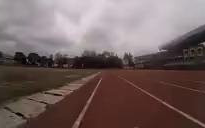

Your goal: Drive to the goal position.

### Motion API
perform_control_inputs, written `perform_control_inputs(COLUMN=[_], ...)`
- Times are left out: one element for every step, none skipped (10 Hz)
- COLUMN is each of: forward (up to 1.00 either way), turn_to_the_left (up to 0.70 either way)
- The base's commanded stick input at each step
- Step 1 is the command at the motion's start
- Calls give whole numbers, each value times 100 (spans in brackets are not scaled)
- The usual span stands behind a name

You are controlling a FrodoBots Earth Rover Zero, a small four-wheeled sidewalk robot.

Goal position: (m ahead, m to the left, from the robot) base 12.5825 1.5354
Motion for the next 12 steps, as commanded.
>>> perform_control_inputs(forward=[100, 100, 100, 100, 100, 100, 100, 100, 100, 100, 100, 100], turn_to_the_left=[-20, -12, -18, 0, 0, 0, 0, 0, 0, 0, 0, 0])
